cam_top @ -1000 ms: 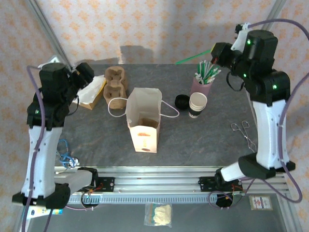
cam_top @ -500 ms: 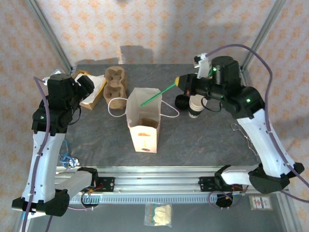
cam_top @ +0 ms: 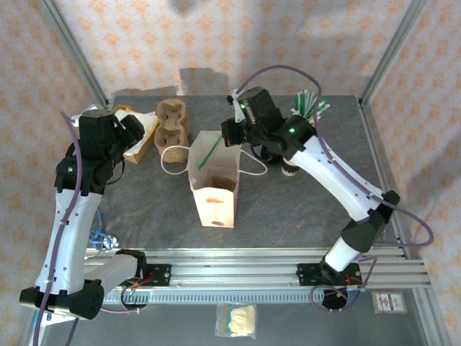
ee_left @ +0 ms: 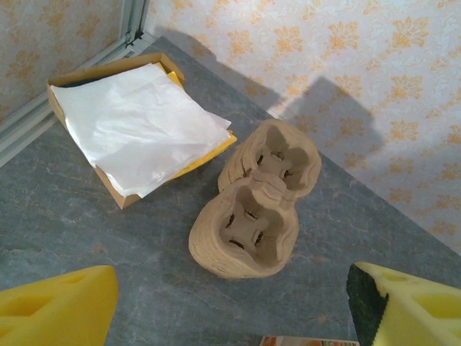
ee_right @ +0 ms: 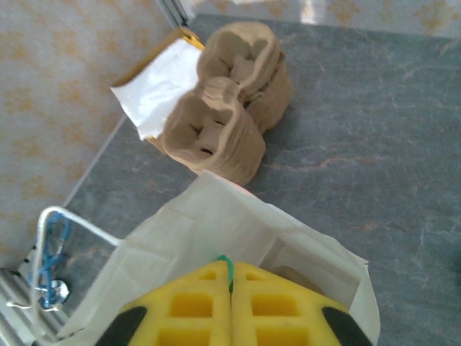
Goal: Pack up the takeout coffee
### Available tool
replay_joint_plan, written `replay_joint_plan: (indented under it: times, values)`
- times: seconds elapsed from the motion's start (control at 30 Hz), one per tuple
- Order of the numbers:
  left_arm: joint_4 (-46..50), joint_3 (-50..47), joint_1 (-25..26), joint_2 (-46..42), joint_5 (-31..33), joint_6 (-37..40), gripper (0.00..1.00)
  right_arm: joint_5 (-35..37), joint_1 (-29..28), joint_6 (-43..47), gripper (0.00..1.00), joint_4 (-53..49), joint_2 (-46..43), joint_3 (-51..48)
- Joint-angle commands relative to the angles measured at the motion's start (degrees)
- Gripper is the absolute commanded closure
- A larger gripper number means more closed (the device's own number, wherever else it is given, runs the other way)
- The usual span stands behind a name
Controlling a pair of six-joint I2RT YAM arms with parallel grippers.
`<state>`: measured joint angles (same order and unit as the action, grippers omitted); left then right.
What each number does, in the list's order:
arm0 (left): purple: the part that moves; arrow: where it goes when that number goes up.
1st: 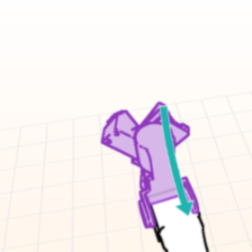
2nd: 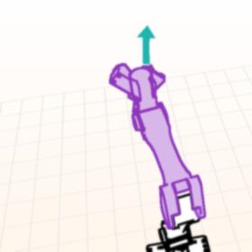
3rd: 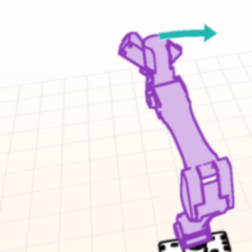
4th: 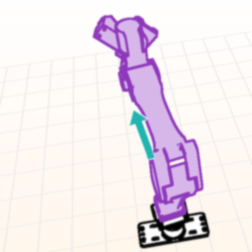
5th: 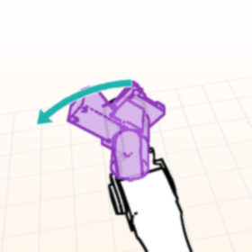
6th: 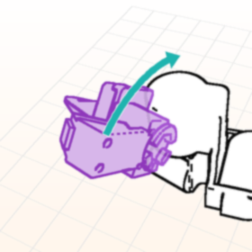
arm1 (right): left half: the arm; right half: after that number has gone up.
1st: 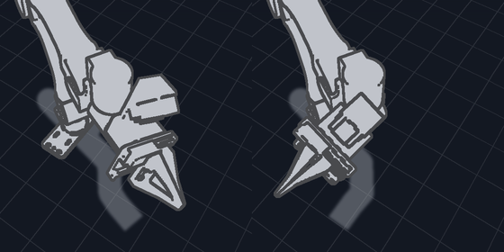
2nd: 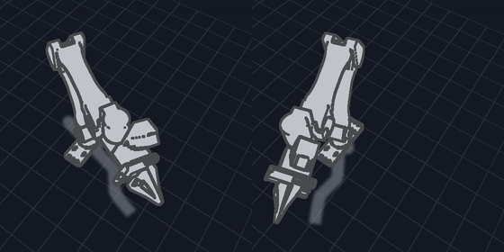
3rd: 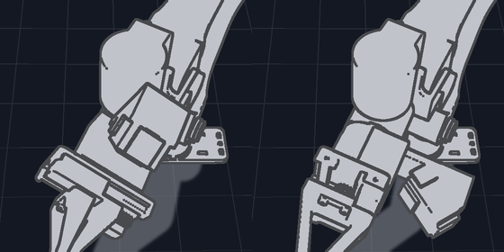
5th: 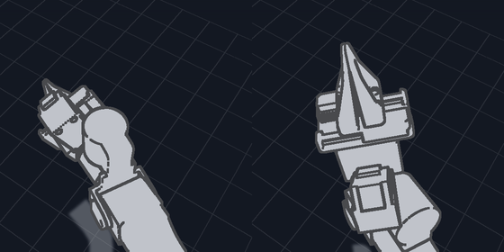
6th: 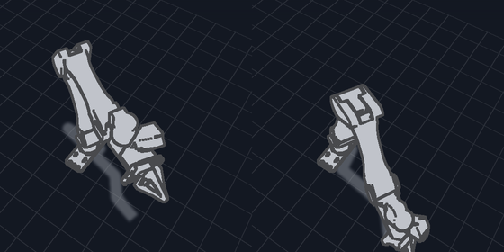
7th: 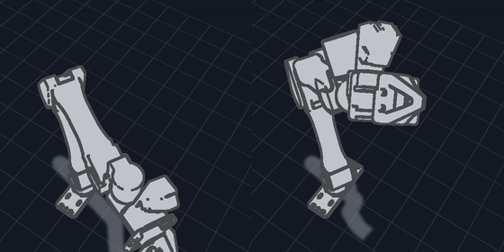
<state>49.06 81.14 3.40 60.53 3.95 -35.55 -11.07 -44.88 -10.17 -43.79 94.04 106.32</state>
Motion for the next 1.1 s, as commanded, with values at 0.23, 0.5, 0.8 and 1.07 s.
replay_joint_plan:
  times: [0.23, 0.5, 0.8, 1.07]
  values:
    - [0.7, -1.6, 0.3, 3.0, -0.4, 1.4, 0.09, 6.8, -0.1, 1.2, 0.48, -2.9, 2.9, 12.1]
    - [-1.9, -6.1, -4.4, 7.6, -7.3, -4.1, 0.08, 13.0, 0.1, 0.4, 0.43, 0.5, -3.4, 12.2]
    - [-8.9, -7.8, -13.9, 20.4, -12.7, -7.3, 0.12, 11.4, 3.1, 2.9, 0.41, 3.2, -13.0, 1.7]
    - [-22.9, -13.9, -19.3, 24.7, -22.4, -21.7, 0.16, 6.1, 7.0, 2.6, 0.41, 7.8, -14.1, -5.9]
